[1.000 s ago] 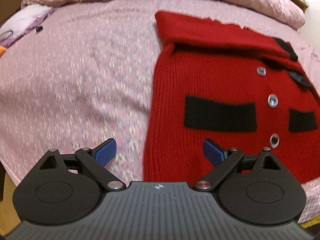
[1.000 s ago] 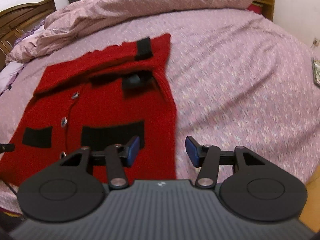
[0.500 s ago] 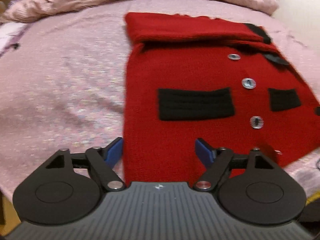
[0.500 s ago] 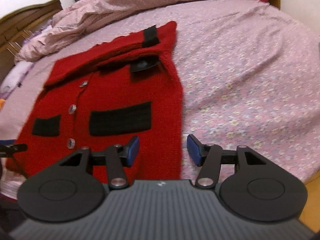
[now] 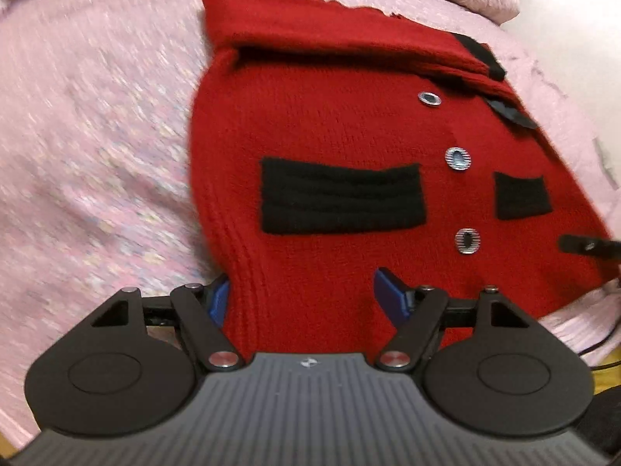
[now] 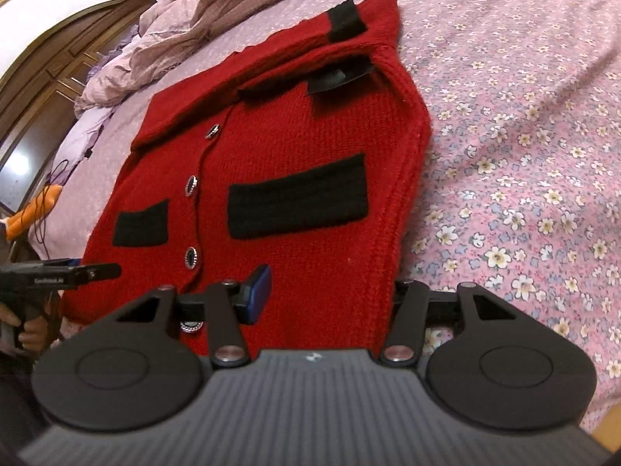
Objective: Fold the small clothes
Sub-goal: 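Grasp the hem with the left tool while the right tool grasps it too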
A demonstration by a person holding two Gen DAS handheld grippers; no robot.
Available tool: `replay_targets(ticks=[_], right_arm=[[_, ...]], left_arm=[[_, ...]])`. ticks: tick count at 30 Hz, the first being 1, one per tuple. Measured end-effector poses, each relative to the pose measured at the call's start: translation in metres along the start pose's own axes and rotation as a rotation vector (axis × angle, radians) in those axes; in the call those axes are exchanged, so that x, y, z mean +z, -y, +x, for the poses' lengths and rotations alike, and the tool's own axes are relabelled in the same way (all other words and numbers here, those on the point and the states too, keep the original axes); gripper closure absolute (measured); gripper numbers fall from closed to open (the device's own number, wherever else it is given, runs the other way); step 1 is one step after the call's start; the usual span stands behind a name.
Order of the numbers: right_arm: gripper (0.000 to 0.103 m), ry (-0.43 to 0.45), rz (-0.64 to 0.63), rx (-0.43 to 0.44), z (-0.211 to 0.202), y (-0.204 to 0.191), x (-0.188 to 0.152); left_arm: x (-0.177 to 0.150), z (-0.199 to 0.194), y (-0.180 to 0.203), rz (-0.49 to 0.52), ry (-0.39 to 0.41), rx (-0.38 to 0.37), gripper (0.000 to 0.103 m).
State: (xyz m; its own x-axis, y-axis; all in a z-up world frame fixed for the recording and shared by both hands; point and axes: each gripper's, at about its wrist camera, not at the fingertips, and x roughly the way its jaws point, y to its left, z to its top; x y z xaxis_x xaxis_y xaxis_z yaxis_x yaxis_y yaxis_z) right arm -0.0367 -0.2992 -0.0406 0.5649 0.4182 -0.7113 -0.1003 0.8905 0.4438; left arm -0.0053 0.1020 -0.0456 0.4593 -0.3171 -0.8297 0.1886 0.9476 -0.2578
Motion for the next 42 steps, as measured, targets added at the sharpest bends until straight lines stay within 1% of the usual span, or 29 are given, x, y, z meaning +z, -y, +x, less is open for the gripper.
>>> replay_targets(ticks=[2, 5, 7, 8, 9, 10, 11, 12, 13, 14, 17, 22, 28, 37, 42], right_arm=[[0.049, 0.001, -0.008, 0.005, 0.000, 0.000, 0.000], [0.049, -0.003, -0.026, 0.009, 0.001, 0.000, 0.000], [0.055, -0.008, -0.036, 0.002, 0.001, 0.000, 0.001], [0.066, -0.010, -0.037, -0.010, 0.002, 0.000, 0.001], [0.079, -0.012, -0.035, -0.020, 0.003, 0.002, 0.001], [0.084, -0.012, -0.025, -0.029, 0.003, 0.004, 0.002], [0.090, -0.009, -0.016, -0.030, 0.003, 0.007, 0.001], [0.092, -0.005, -0.008, -0.024, 0.002, 0.009, 0.001], [0.092, 0.003, 0.000, -0.011, 0.000, 0.011, 0.001], [0.093, 0.009, 0.013, 0.010, -0.001, 0.012, 0.001], [0.093, 0.043, 0.063, 0.087, -0.008, 0.017, 0.005], [0.093, 0.107, 0.095, 0.159, -0.018, 0.014, 0.016], [0.093, 0.170, 0.122, 0.218, -0.027, 0.008, 0.028], [0.094, 0.311, 0.124, 0.278, -0.044, -0.001, 0.062], [0.094, 0.367, 0.123, 0.287, -0.046, -0.005, 0.084]], left_arm=[[-0.004, 0.001, 0.001, -0.013, -0.013, -0.046, 0.026], [-0.010, -0.001, 0.005, 0.009, -0.011, -0.041, 0.026], [-0.011, 0.000, 0.008, 0.016, -0.014, -0.030, 0.028], [-0.011, 0.000, 0.009, 0.017, -0.020, -0.016, 0.033], [-0.010, 0.000, 0.011, 0.021, -0.026, 0.001, 0.035], [-0.010, -0.001, 0.012, 0.024, -0.030, 0.013, 0.039], [-0.010, -0.001, 0.012, 0.023, -0.030, 0.024, 0.049], [-0.009, -0.002, 0.011, 0.022, -0.030, 0.042, 0.055], [-0.009, -0.002, 0.009, 0.018, -0.031, 0.057, 0.067], [-0.008, -0.004, 0.006, 0.002, -0.032, 0.056, 0.076], [-0.004, -0.010, -0.006, -0.063, -0.023, 0.021, 0.084], [-0.002, -0.027, -0.015, -0.121, 0.012, -0.013, 0.085], [0.010, -0.053, -0.021, -0.174, 0.099, -0.105, 0.086], [0.051, -0.092, -0.021, -0.218, 0.262, -0.171, 0.086], [0.086, -0.104, -0.013, -0.243, 0.335, -0.184, 0.086]])
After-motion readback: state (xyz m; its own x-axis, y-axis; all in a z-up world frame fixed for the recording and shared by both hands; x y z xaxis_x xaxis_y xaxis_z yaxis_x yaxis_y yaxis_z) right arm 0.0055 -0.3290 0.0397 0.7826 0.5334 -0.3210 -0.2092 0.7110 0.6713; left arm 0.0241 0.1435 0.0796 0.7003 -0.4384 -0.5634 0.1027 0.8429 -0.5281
